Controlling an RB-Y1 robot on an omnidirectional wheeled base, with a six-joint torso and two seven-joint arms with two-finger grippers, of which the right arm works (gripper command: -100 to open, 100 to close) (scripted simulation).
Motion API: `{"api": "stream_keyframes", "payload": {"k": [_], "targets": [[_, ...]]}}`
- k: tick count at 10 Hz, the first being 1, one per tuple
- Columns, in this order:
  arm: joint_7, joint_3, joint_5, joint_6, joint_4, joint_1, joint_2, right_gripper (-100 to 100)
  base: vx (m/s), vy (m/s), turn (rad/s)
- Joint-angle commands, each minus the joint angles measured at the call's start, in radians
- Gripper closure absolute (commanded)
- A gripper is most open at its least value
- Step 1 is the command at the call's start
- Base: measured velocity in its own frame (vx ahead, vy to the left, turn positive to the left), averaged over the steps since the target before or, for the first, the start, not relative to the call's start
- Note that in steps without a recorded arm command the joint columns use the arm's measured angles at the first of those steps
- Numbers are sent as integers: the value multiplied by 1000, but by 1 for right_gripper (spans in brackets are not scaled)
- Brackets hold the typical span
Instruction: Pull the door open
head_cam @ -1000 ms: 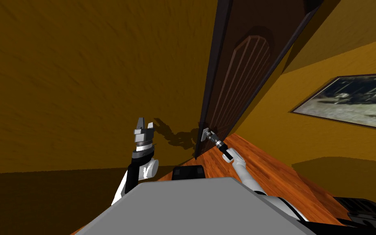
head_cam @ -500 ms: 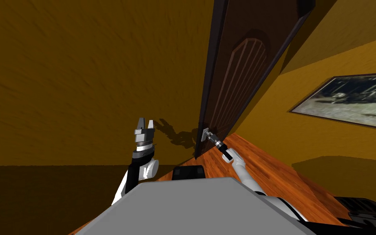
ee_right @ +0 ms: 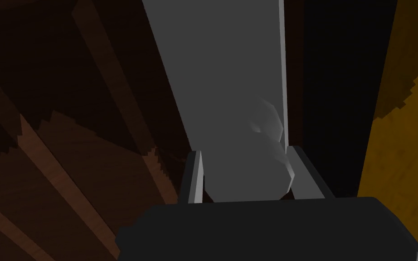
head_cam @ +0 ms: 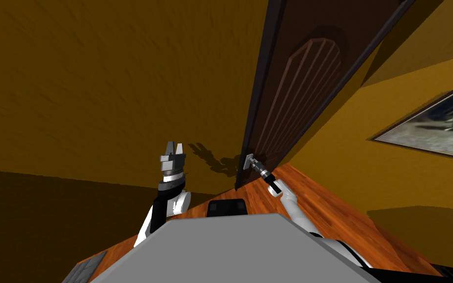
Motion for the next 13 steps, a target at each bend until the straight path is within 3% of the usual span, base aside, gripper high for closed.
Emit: {"api": "stream_keyframes", "payload": {"k": [1,6,13], "targets": [[-23,2,-35,-1,-4,-1,1,100,-66,-74,185],[-92,3,-145,8,-15,10,0,100,-73,-62,163],[-217,4,-342,25,-35,29,-2,100,-88,-64,197]]}}
